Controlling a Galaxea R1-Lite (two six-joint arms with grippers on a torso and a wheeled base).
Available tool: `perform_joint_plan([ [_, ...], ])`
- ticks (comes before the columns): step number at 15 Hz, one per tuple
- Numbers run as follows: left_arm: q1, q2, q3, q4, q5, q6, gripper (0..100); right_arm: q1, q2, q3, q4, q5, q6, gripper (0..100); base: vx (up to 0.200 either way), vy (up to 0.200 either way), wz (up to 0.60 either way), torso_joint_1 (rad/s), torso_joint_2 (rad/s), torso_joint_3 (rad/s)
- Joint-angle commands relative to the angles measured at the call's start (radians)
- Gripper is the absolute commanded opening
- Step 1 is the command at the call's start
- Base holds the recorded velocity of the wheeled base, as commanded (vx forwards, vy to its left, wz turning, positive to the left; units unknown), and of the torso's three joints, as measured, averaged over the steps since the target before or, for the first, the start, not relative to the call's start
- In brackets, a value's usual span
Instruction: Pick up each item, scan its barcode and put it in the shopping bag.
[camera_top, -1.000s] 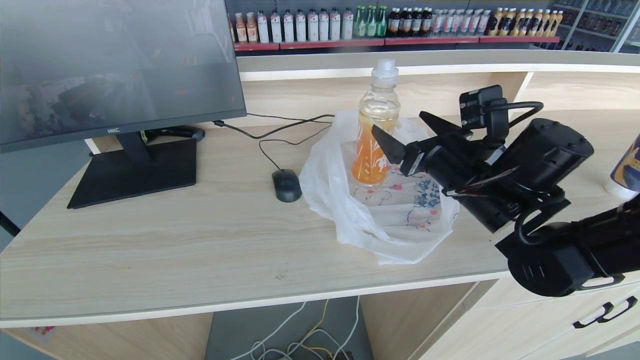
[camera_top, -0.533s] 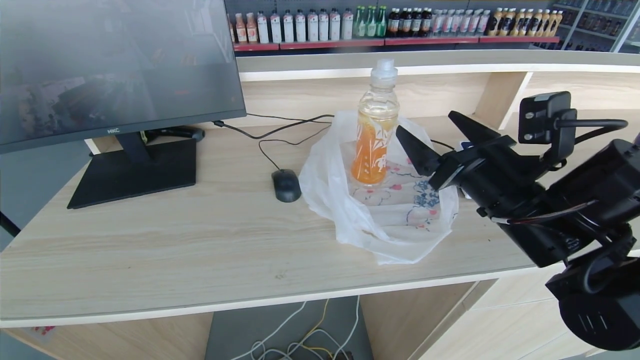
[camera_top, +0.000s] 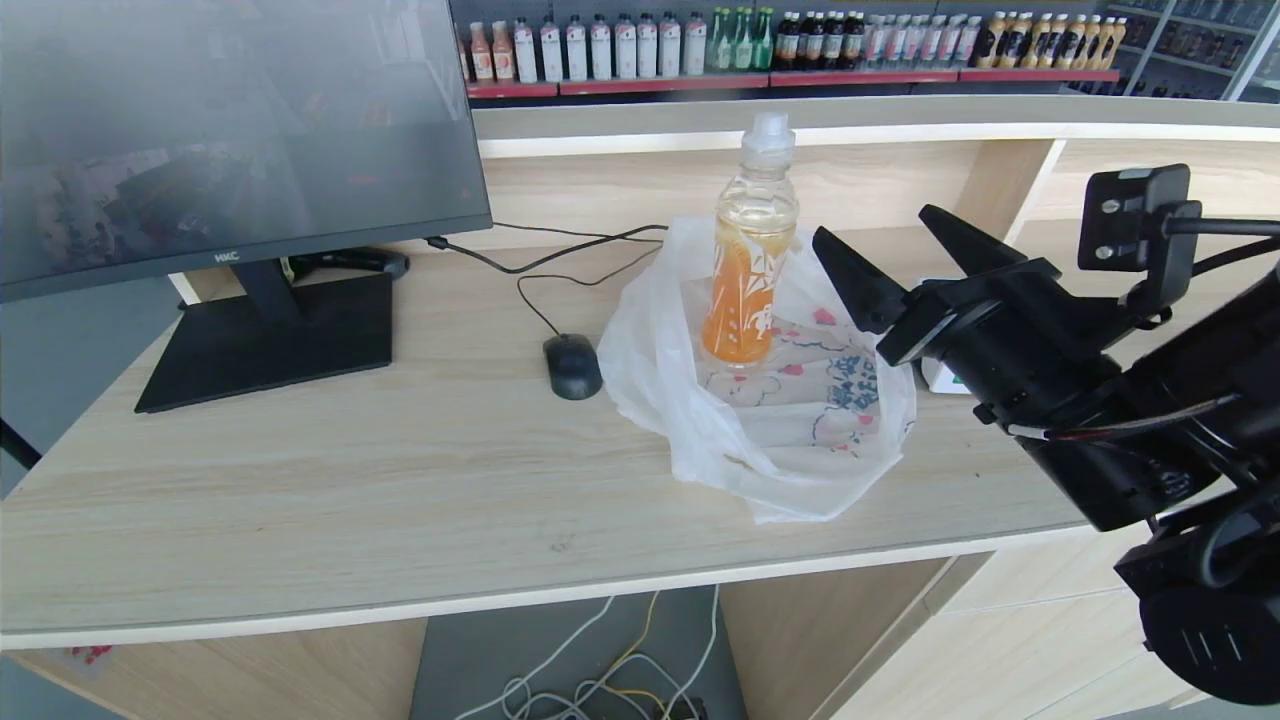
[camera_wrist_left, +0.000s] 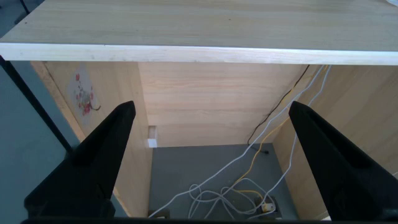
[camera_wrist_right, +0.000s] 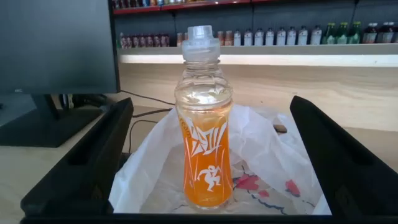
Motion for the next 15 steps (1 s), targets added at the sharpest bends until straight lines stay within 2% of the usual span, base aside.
perform_joint_plan([
  [1, 0.0, 0.0, 0.0, 0.0, 0.0, 0.002, 100, 0.003, -0.006, 0.008, -0.002, 0.0, 0.001, 100, 0.0, 0.0, 0.0, 0.0, 0.0, 0.0],
  [4, 0.0, 0.0, 0.0, 0.0, 0.0, 0.003, 100, 0.001, -0.016, 0.038, -0.014, 0.0, 0.002, 100, 0.0, 0.0, 0.0, 0.0, 0.0, 0.0],
  [9, 0.002, 0.0, 0.0, 0.0, 0.0, 0.0, 100, 0.001, -0.018, 0.044, -0.015, 0.0, 0.001, 100, 0.0, -0.2, 0.0, 0.003, 0.0, -0.001],
  [15, 0.0, 0.0, 0.0, 0.0, 0.0, 0.002, 100, 0.001, -0.022, 0.111, -0.023, 0.0, 0.001, 100, 0.0, -0.2, 0.0, 0.003, 0.0, 0.004],
])
